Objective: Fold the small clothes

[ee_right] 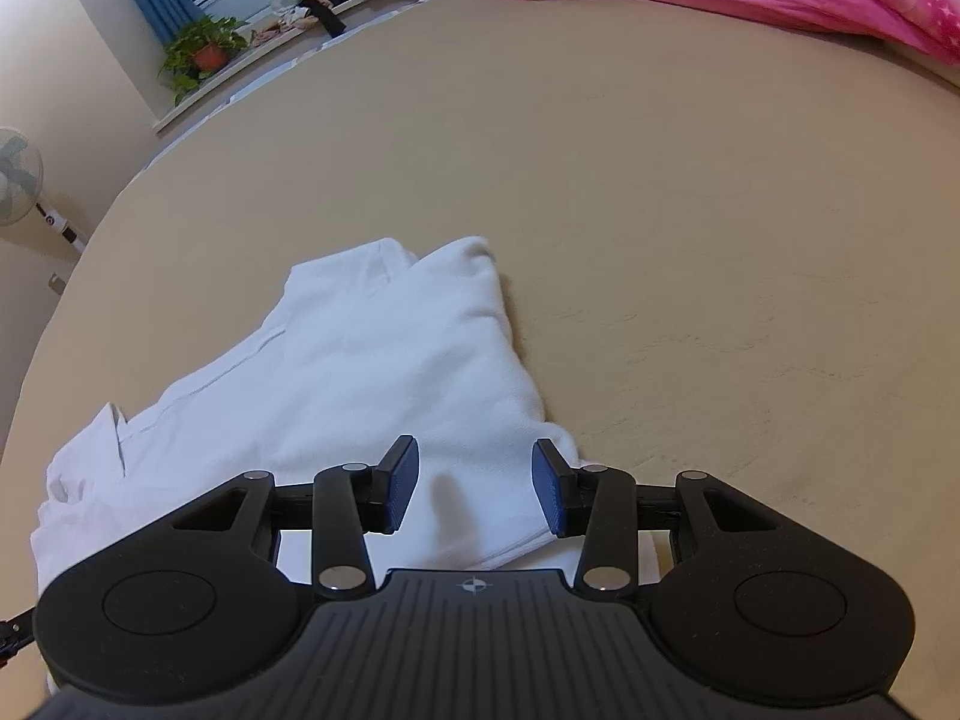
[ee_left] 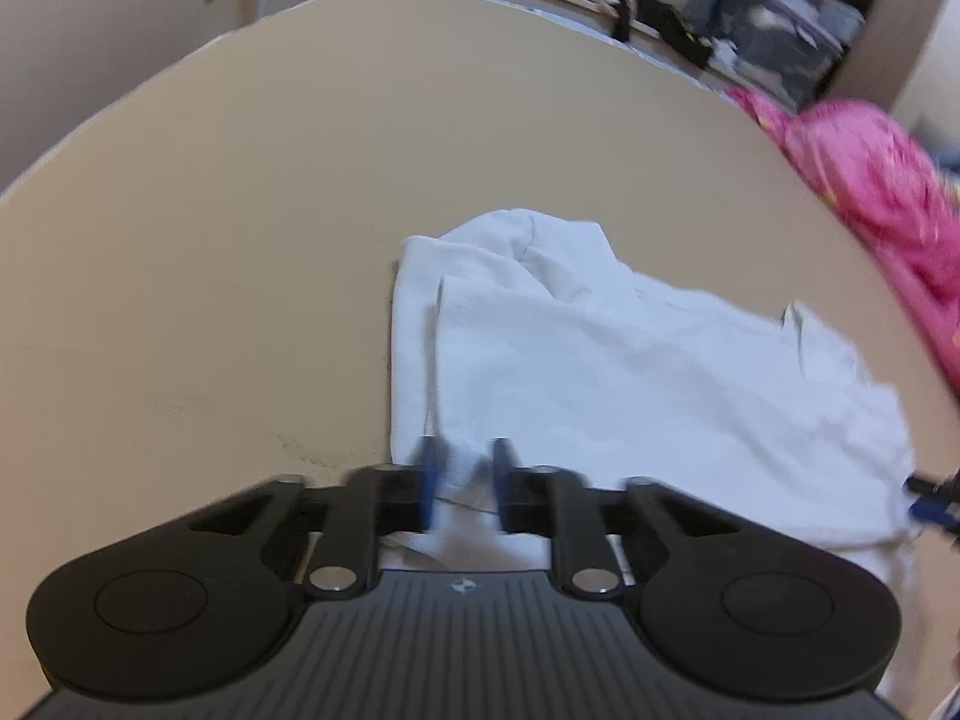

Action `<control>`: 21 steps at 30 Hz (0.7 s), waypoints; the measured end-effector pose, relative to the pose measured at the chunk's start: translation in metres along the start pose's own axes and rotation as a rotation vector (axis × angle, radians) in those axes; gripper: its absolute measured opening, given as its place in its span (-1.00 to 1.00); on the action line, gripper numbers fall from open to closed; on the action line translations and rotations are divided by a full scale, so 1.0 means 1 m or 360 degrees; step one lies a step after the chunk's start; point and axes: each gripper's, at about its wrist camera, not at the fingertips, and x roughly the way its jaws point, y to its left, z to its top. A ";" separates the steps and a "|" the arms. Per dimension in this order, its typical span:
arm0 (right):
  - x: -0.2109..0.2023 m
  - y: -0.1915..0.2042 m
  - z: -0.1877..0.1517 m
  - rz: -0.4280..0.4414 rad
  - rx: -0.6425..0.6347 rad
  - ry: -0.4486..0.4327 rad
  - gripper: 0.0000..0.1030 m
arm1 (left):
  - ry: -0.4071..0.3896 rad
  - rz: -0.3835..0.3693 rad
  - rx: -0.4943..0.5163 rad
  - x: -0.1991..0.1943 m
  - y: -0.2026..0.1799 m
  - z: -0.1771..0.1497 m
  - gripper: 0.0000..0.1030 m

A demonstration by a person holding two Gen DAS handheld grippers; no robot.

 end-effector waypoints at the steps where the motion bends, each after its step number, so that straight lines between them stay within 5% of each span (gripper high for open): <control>1: 0.001 0.000 0.000 -0.0005 -0.0005 0.0005 -0.15 | -0.0022 0.0017 0.0016 -0.003 -0.001 0.000 -0.91; 7: -0.008 0.001 0.001 -0.0016 -0.0014 -0.0052 -0.15 | -0.0158 -0.0062 -0.0203 -0.055 0.020 0.007 -1.00; 11: 0.004 -0.006 0.000 -0.0103 0.0016 0.0036 -0.17 | -0.0064 0.0112 -0.0122 -0.044 0.013 0.004 -0.99; 15: 0.001 -0.005 0.001 -0.0128 -0.0003 -0.0005 -0.18 | -0.0209 -0.0028 -0.0020 -0.054 -0.005 0.006 -0.82; 16: 0.002 -0.005 0.000 -0.0141 -0.0024 -0.0009 -0.18 | -0.0172 -0.0036 -0.0005 -0.047 -0.008 0.004 -0.77; 19: 0.010 -0.011 -0.005 -0.0149 -0.0014 0.0019 -0.23 | 0.0203 0.0001 -0.0018 0.004 -0.004 -0.012 -0.71; 21: 0.004 -0.009 -0.008 -0.0161 -0.0067 -0.0013 -0.24 | 0.0132 0.0016 0.0002 -0.007 -0.006 -0.011 -0.70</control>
